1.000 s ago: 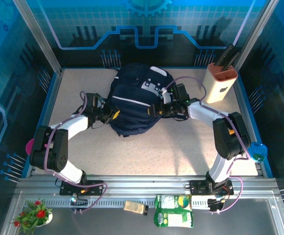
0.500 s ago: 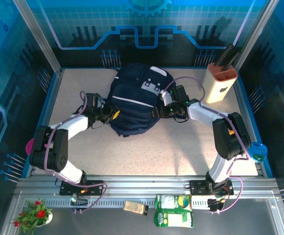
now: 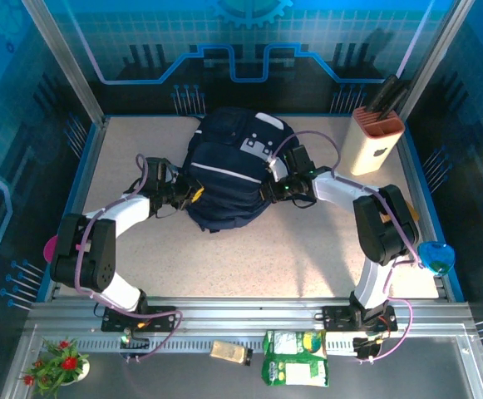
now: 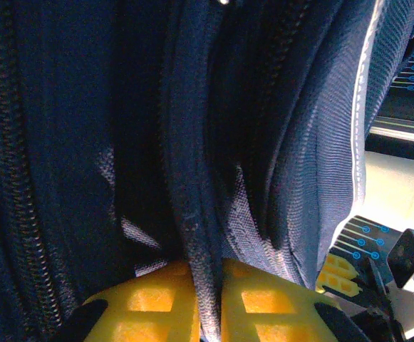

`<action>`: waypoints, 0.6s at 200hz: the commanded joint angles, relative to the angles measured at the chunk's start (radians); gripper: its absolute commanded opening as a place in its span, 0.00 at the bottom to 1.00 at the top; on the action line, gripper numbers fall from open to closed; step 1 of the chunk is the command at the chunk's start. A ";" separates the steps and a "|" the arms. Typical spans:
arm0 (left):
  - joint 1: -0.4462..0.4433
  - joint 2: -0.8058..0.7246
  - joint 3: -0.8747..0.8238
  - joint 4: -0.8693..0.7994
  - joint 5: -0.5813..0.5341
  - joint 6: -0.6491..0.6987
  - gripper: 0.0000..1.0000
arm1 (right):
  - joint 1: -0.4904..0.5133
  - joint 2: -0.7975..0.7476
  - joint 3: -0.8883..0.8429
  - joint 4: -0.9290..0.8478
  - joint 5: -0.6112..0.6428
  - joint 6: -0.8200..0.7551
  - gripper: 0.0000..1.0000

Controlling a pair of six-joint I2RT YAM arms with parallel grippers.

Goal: Pack the student bag
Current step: Unzip the student bag at the top-center of the table.

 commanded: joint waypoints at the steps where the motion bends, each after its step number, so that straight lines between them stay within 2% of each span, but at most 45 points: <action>1: 0.002 0.004 0.037 0.019 0.040 0.001 0.14 | 0.024 -0.007 0.011 -0.046 0.044 -0.026 0.06; 30: 0.002 0.005 0.038 0.023 0.040 -0.003 0.14 | 0.058 -0.038 -0.019 -0.066 0.058 -0.065 0.00; 80: -0.002 0.016 0.034 0.049 0.036 -0.026 0.14 | 0.146 -0.072 -0.019 -0.105 0.039 -0.132 0.00; 120: -0.019 0.034 0.035 0.070 0.029 -0.041 0.14 | 0.224 -0.018 0.083 -0.107 0.037 -0.099 0.00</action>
